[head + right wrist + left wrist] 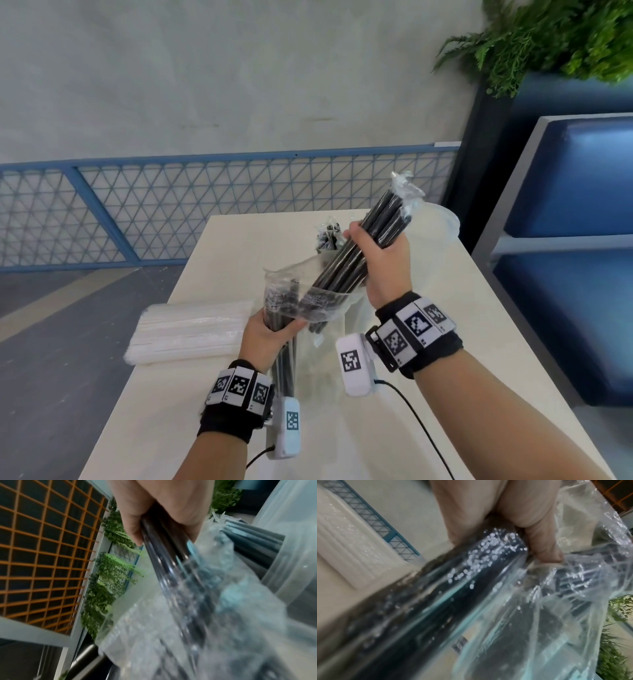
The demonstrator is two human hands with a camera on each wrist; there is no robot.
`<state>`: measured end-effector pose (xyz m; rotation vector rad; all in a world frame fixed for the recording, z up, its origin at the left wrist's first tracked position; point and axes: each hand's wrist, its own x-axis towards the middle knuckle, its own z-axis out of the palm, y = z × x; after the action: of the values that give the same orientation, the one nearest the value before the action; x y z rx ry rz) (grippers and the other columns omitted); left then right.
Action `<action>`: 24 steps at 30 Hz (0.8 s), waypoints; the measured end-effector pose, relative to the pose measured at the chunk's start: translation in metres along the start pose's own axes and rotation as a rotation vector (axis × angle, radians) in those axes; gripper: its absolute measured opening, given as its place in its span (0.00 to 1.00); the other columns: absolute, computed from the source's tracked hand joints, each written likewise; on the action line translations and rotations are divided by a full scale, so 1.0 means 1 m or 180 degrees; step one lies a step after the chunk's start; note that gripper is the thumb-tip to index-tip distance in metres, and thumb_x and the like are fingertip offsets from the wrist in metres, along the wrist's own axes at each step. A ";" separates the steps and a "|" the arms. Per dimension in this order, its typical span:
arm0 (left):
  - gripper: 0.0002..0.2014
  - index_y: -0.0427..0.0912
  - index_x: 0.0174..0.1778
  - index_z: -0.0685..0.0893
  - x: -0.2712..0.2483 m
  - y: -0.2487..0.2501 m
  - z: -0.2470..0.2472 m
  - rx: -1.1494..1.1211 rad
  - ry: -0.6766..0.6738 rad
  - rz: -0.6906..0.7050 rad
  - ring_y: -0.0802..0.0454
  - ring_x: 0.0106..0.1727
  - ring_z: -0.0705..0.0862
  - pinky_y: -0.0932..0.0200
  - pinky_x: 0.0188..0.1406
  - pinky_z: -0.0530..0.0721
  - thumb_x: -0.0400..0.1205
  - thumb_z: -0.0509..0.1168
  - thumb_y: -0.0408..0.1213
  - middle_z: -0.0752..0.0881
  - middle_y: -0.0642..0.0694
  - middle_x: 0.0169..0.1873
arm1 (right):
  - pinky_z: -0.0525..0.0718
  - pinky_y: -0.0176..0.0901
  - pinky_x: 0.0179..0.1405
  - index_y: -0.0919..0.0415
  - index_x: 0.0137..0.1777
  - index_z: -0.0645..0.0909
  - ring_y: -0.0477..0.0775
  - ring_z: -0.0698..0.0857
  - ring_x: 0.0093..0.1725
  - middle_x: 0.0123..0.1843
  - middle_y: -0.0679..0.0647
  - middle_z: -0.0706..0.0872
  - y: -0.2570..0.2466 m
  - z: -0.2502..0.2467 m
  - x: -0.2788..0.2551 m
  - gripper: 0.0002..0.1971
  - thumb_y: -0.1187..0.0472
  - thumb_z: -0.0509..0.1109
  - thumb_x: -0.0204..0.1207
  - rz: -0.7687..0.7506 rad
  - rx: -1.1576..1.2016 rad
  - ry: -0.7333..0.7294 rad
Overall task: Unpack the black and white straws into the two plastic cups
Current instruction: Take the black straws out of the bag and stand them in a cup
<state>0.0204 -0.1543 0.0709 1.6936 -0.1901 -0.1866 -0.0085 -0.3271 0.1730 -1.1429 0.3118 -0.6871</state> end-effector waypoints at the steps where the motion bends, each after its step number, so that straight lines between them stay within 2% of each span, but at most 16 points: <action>1: 0.09 0.46 0.34 0.84 0.000 0.000 0.000 -0.0009 0.0020 -0.0017 0.64 0.32 0.85 0.72 0.31 0.80 0.68 0.77 0.31 0.88 0.54 0.30 | 0.85 0.59 0.50 0.73 0.51 0.77 0.60 0.84 0.43 0.44 0.66 0.84 -0.002 0.000 0.002 0.26 0.57 0.78 0.58 0.0000 0.0101 0.0070; 5: 0.08 0.43 0.36 0.83 0.003 -0.007 -0.003 -0.0070 0.0260 -0.0161 0.54 0.37 0.85 0.62 0.36 0.79 0.69 0.77 0.32 0.87 0.47 0.34 | 0.83 0.55 0.47 0.66 0.51 0.75 0.57 0.83 0.39 0.40 0.63 0.83 -0.015 -0.007 0.013 0.12 0.68 0.73 0.71 -0.0026 0.0520 0.0378; 8: 0.07 0.41 0.37 0.84 0.006 -0.015 -0.007 -0.0280 0.0420 -0.0291 0.50 0.35 0.88 0.56 0.44 0.82 0.70 0.76 0.31 0.89 0.49 0.29 | 0.83 0.55 0.48 0.66 0.51 0.74 0.58 0.82 0.40 0.40 0.62 0.83 -0.029 -0.014 0.019 0.12 0.67 0.72 0.71 -0.0348 0.0540 0.0514; 10: 0.06 0.39 0.39 0.84 0.006 -0.016 -0.007 -0.0422 0.0430 -0.0339 0.52 0.33 0.90 0.53 0.46 0.84 0.71 0.75 0.30 0.91 0.50 0.27 | 0.84 0.54 0.48 0.65 0.50 0.73 0.58 0.82 0.40 0.40 0.62 0.83 -0.039 -0.018 0.021 0.10 0.68 0.70 0.72 -0.0538 0.0489 0.0618; 12: 0.07 0.36 0.41 0.84 0.007 -0.018 -0.009 -0.0542 0.0463 -0.0366 0.53 0.32 0.90 0.52 0.48 0.85 0.71 0.74 0.28 0.91 0.48 0.28 | 0.85 0.55 0.52 0.64 0.51 0.71 0.58 0.83 0.42 0.39 0.59 0.84 -0.047 -0.021 0.024 0.10 0.69 0.70 0.73 -0.0689 0.0442 0.0786; 14: 0.07 0.36 0.42 0.84 0.008 -0.019 -0.011 -0.0645 0.0546 -0.0378 0.49 0.35 0.91 0.49 0.52 0.85 0.71 0.74 0.29 0.92 0.45 0.30 | 0.84 0.61 0.58 0.64 0.52 0.72 0.58 0.84 0.43 0.40 0.59 0.85 -0.053 -0.023 0.027 0.13 0.68 0.71 0.72 -0.0849 0.0376 0.0911; 15: 0.07 0.36 0.42 0.84 0.008 -0.020 -0.012 -0.0683 0.0588 -0.0380 0.47 0.37 0.91 0.47 0.54 0.85 0.71 0.75 0.30 0.92 0.44 0.31 | 0.85 0.60 0.59 0.64 0.54 0.73 0.57 0.85 0.44 0.42 0.59 0.85 -0.054 -0.023 0.029 0.15 0.67 0.72 0.71 -0.0916 0.0268 0.0955; 17: 0.07 0.37 0.42 0.84 0.007 -0.019 -0.014 -0.0736 0.0619 -0.0384 0.46 0.39 0.91 0.46 0.56 0.84 0.71 0.74 0.30 0.92 0.43 0.33 | 0.87 0.47 0.56 0.67 0.59 0.74 0.47 0.86 0.45 0.45 0.53 0.86 -0.052 -0.023 0.030 0.19 0.66 0.74 0.70 -0.1012 -0.0116 0.0950; 18: 0.07 0.37 0.43 0.84 0.007 -0.019 -0.014 -0.0742 0.0608 -0.0372 0.46 0.39 0.91 0.47 0.55 0.84 0.72 0.74 0.30 0.92 0.43 0.33 | 0.87 0.40 0.54 0.67 0.61 0.74 0.42 0.86 0.44 0.46 0.49 0.85 -0.048 -0.021 0.030 0.21 0.66 0.75 0.70 -0.1059 -0.0332 0.0885; 20: 0.06 0.38 0.42 0.83 0.005 -0.015 -0.012 -0.0706 0.0559 -0.0312 0.50 0.38 0.91 0.52 0.51 0.86 0.72 0.73 0.29 0.92 0.46 0.31 | 0.86 0.33 0.51 0.65 0.61 0.74 0.37 0.86 0.45 0.47 0.45 0.85 -0.036 -0.018 0.029 0.21 0.63 0.76 0.70 -0.1066 -0.0693 0.0685; 22: 0.05 0.39 0.40 0.82 0.003 -0.010 -0.009 -0.0627 0.0486 -0.0209 0.57 0.34 0.91 0.64 0.39 0.87 0.73 0.72 0.27 0.90 0.52 0.26 | 0.84 0.27 0.47 0.64 0.60 0.76 0.36 0.85 0.45 0.48 0.45 0.86 -0.020 -0.015 0.028 0.20 0.61 0.76 0.70 -0.0965 -0.0917 0.0471; 24: 0.06 0.39 0.38 0.81 0.000 -0.004 -0.005 -0.0610 0.0437 -0.0116 0.64 0.28 0.88 0.74 0.30 0.83 0.73 0.70 0.25 0.88 0.57 0.22 | 0.81 0.21 0.42 0.64 0.58 0.79 0.35 0.85 0.43 0.46 0.47 0.87 -0.006 -0.012 0.028 0.18 0.61 0.76 0.70 -0.0876 -0.1135 0.0342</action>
<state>0.0221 -0.1492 0.0672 1.5134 -0.0374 -0.1114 0.0039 -0.3547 0.1764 -1.5085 0.3821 -0.9631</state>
